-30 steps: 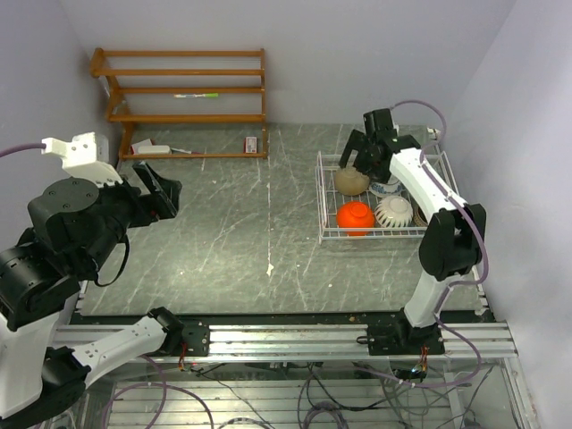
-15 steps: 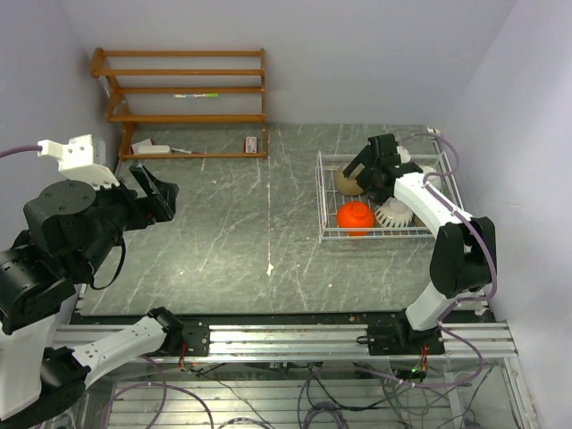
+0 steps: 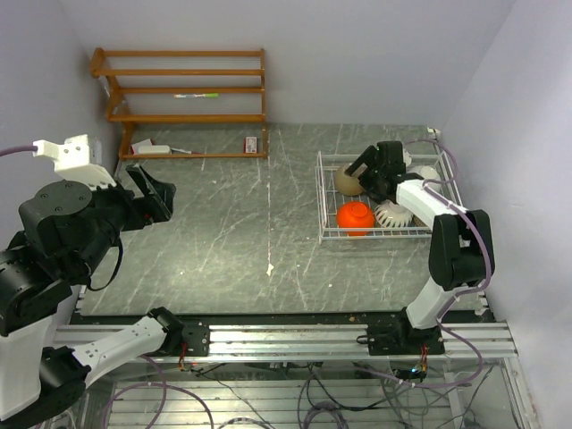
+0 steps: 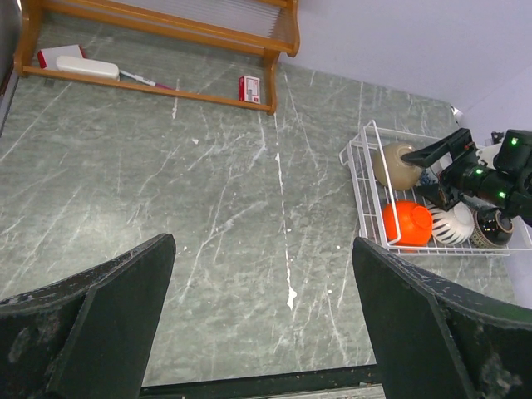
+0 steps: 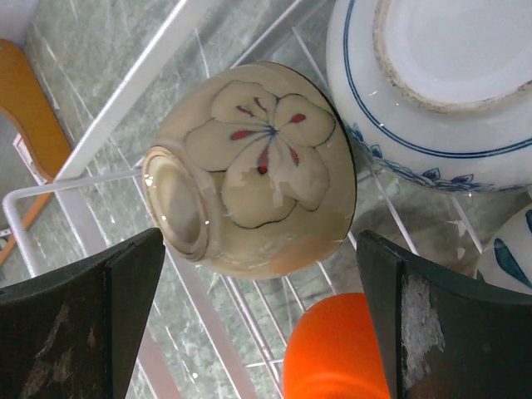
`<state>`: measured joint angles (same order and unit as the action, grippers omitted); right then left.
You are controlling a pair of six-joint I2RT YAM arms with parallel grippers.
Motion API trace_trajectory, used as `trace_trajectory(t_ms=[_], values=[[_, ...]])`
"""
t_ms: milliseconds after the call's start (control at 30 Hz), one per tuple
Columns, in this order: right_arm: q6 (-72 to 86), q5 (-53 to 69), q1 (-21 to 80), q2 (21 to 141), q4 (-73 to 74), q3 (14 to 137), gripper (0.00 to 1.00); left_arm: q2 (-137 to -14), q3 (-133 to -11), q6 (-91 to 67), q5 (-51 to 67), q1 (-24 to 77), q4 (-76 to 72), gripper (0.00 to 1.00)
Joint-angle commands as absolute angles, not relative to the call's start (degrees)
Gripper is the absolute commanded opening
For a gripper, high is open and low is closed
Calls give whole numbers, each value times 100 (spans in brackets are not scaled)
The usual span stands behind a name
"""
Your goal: Load the bowls into the dish rack
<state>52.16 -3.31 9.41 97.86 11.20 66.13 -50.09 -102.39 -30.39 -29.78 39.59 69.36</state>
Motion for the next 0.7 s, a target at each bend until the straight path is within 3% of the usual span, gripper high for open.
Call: trace_trajectory(t_ms=[0,433,500,667], values=[[5114,-184,897,9921,741,6446,100,-5071,-10362,-2988,-3076,3995,7013,99],[4994,-68,800,10104,-270,5887,95,-5185,-10385,-2988,-3059,3994,7017,99],[5015,-35,800,10125,-480,5790,91,-5223,-10410,-2988,-3052,3994,7038,99],[5019,56,796,10085,-824,5617,70,-5262,-10453,-2988,-3068,3998,7058,99]])
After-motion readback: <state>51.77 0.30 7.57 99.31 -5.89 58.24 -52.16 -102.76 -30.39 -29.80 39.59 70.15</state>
